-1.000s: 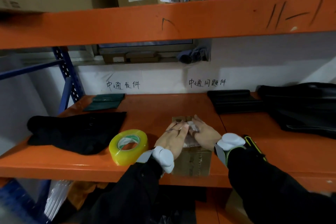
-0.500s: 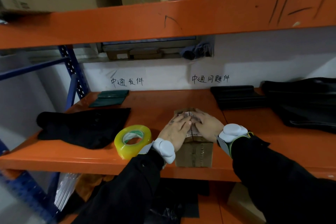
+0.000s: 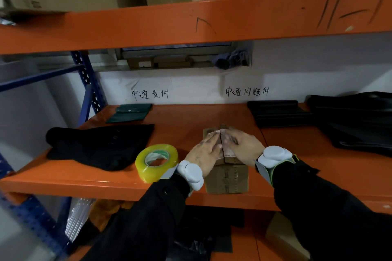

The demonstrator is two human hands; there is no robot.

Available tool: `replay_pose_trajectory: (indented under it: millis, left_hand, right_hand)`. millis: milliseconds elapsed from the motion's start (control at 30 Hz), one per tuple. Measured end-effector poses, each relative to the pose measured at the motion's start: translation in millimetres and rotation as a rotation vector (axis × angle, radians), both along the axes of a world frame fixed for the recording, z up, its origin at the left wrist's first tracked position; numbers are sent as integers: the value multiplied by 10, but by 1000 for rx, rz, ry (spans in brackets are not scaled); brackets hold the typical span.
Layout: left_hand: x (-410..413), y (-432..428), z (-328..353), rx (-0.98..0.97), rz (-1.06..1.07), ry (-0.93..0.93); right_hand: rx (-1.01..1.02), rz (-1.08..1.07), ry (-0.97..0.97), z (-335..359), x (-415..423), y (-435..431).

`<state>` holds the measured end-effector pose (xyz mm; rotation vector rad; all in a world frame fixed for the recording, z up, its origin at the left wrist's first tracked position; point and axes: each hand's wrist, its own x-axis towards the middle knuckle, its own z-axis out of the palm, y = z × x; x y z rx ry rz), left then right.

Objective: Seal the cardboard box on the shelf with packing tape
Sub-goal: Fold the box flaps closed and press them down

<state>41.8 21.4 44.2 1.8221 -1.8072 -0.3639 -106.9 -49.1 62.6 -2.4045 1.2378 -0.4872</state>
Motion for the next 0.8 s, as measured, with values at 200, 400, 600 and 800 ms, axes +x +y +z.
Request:
replay_pose_trajectory:
  millis: [200, 400, 600, 800]
  left_hand:
    - [-57, -79, -140, 6, 27, 46]
    - [-86, -38, -133, -11, 52, 133]
    - [37, 147, -81, -119, 132, 306]
    - [594, 343, -157, -15, 285, 95]
  right_hand:
    - [-6, -15, 47, -123, -43, 35]
    - [-61, 65, 203, -44, 5, 149]
    - [-44, 60, 290, 51, 9, 216]
    - [45, 19, 149, -87, -26, 159]
